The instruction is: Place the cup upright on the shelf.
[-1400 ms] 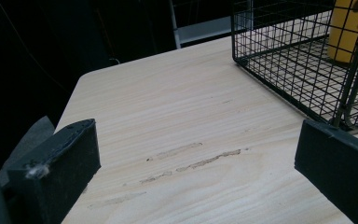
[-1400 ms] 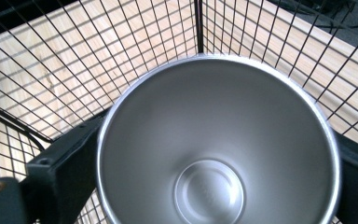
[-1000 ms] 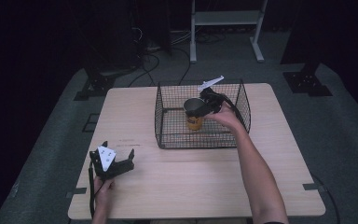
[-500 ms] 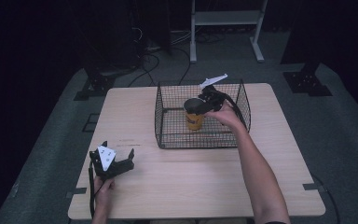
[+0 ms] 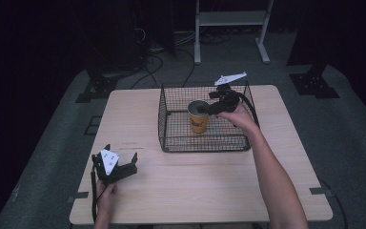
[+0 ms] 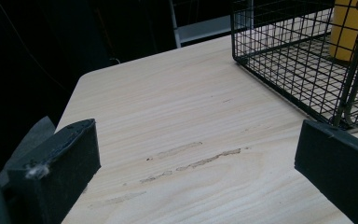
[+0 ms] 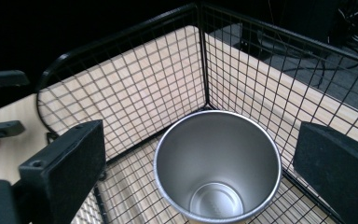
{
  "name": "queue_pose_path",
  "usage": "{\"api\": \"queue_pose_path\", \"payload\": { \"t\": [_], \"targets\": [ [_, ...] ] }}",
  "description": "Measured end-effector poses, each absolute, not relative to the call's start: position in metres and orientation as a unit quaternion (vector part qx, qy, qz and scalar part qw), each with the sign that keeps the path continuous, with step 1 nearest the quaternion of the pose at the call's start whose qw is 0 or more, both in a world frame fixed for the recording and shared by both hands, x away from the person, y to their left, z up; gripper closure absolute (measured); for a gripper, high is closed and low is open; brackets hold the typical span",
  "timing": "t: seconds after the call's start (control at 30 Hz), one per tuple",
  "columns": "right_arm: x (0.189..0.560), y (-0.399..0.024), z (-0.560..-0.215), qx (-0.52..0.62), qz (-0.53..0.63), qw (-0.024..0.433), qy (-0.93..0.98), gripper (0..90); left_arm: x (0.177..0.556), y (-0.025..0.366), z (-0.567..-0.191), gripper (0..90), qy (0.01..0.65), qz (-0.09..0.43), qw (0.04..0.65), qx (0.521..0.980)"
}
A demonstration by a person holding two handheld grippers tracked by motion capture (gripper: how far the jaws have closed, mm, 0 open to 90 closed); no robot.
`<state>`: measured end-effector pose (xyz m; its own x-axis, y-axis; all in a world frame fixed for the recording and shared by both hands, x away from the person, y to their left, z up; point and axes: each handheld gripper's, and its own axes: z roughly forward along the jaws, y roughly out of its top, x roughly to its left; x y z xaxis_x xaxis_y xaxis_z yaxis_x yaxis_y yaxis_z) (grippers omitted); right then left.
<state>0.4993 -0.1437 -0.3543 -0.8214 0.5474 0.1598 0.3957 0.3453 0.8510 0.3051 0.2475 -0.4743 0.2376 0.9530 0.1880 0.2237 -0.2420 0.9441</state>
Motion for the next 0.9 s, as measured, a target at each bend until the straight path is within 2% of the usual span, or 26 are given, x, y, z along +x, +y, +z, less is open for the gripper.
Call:
{"api": "queue_pose_path", "payload": {
  "t": [0.9],
  "targets": [
    [0.466,-0.174,-0.333,0.283,0.504,0.065,0.813,2.4,0.305,0.247,-0.474,0.0,0.446,0.429,0.424,0.661]
  ]
}}
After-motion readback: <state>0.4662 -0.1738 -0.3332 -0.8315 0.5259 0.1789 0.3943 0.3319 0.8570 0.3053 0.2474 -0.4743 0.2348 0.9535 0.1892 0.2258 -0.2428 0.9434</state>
